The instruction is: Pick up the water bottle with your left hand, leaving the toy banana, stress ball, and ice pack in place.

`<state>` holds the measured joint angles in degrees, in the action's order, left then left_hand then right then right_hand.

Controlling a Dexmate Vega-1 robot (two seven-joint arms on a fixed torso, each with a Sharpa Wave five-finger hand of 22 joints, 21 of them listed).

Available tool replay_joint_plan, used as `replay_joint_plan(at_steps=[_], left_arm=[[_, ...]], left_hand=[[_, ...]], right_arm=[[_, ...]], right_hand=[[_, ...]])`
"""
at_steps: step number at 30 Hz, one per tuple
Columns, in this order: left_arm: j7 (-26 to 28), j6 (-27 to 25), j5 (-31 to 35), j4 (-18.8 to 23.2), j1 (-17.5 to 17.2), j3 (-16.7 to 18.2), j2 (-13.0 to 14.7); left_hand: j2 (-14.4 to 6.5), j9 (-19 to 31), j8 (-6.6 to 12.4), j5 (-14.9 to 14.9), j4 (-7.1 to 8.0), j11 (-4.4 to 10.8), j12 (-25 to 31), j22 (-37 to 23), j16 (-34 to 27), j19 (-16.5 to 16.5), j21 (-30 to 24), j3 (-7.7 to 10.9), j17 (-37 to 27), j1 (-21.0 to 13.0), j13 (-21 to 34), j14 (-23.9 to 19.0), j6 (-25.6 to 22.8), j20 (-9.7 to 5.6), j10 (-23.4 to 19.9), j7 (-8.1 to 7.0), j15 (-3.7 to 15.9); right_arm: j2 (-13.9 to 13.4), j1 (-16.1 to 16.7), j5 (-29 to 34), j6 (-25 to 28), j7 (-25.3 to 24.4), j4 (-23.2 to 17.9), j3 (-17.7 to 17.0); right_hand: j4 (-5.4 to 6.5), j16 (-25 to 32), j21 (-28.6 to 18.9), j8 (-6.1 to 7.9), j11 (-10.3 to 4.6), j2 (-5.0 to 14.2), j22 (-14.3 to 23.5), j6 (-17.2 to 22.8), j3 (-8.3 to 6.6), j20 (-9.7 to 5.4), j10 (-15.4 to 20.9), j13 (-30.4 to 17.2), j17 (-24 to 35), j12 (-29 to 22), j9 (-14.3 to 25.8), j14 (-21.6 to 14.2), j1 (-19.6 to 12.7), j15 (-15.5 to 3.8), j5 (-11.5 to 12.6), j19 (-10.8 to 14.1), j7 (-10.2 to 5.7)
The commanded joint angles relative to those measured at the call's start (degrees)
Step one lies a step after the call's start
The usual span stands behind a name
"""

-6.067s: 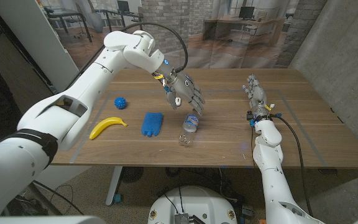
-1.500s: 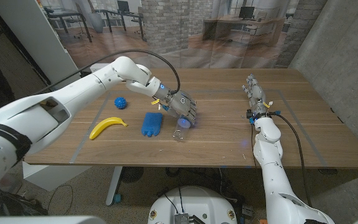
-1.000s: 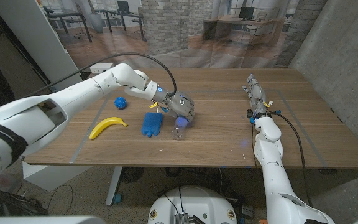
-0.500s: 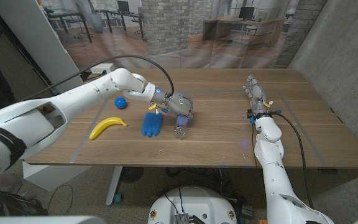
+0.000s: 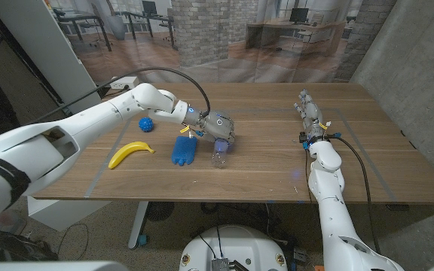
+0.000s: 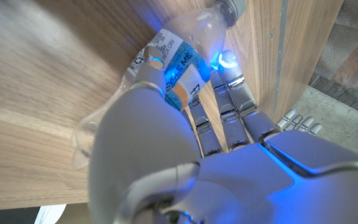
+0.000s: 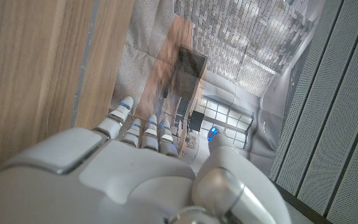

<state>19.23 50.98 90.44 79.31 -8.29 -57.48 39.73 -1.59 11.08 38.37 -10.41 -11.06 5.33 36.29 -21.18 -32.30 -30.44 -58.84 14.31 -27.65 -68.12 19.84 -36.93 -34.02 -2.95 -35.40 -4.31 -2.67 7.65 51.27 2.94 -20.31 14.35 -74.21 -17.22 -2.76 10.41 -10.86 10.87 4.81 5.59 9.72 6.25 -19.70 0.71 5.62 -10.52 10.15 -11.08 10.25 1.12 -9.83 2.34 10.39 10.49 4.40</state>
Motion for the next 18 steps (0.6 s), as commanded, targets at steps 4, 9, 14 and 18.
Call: replay_joint_plan(at_steps=[4, 9, 14, 18], left_arm=[[-0.98, -0.92, -2.41, 2.96, -2.35, 4.52, 0.62], [-0.41, -1.74, -2.32, 3.36, -2.93, 5.53, 0.64], [-0.09, -2.24, -2.27, 3.5, -3.33, 6.11, 0.58], [0.1, -2.66, -1.73, 3.86, -3.33, 6.26, 0.61]], left_hand=[[-5.23, 0.23, -0.08, -0.21, 1.36, 4.26, 0.82, -0.11, -0.67, 0.46, -1.35, 1.38, -4.14, -6.65, 1.78, -7.15, -8.88, -0.62, -5.09, -1.44, 16.12], [-5.42, 0.28, 0.12, -0.23, 1.57, 4.15, 1.37, -0.1, -0.99, 0.5, -2.45, 1.34, -5.08, -7.04, 2.33, -7.76, -9.82, -0.74, -6.05, -1.4, 16.12], [-5.92, 0.31, 0.6, -0.26, 1.91, 4.17, 1.99, -0.1, -1.2, 0.64, -3.69, 1.39, -6.0, -7.21, 3.04, -8.51, -11.57, -0.99, -7.0, -1.25, 16.16], [-6.01, 0.32, 0.44, -0.27, 1.98, 4.21, 2.03, -0.1, -1.05, 0.9, -4.16, 1.41, -6.25, -7.23, 3.37, -8.6, -11.39, -1.06, -6.84, -1.44, 16.2]], right_arm=[[0.17, 0.69, 0.09, 0.05, 0.16, -1.2, 0.32], [0.26, 0.95, 0.15, 0.07, 0.01, -1.58, 0.41], [0.29, 1.23, 0.11, 0.0, -0.05, -2.0, 0.43], [0.28, 1.41, 0.18, 0.12, -0.14, -2.45, 0.47]], right_hand=[[-0.15, 0.23, -0.33, 0.09, 0.15, 0.07, 0.21, 0.49, 0.1, -0.11, 0.36, -0.23, 0.14, 0.0, 0.31, -0.11, 0.13, 0.52, 0.31, 0.23, 0.09], [-0.13, 0.23, -0.32, 0.09, 0.18, 0.04, 0.21, 0.51, 0.13, -0.12, 0.37, -0.24, 0.15, 0.0, 0.31, -0.09, 0.2, 0.5, 0.3, 0.21, 0.1], [-0.09, 0.25, -0.33, 0.11, 0.24, 0.01, 0.21, 0.56, 0.17, -0.12, 0.41, -0.23, 0.17, -0.02, 0.31, -0.07, 0.32, 0.53, 0.29, 0.22, -0.03], [-0.07, 0.24, -0.32, 0.11, 0.27, -0.01, 0.21, 0.59, 0.19, -0.13, 0.4, -0.23, 0.18, -0.02, 0.31, -0.05, 0.37, 0.54, 0.28, 0.2, -0.05]])
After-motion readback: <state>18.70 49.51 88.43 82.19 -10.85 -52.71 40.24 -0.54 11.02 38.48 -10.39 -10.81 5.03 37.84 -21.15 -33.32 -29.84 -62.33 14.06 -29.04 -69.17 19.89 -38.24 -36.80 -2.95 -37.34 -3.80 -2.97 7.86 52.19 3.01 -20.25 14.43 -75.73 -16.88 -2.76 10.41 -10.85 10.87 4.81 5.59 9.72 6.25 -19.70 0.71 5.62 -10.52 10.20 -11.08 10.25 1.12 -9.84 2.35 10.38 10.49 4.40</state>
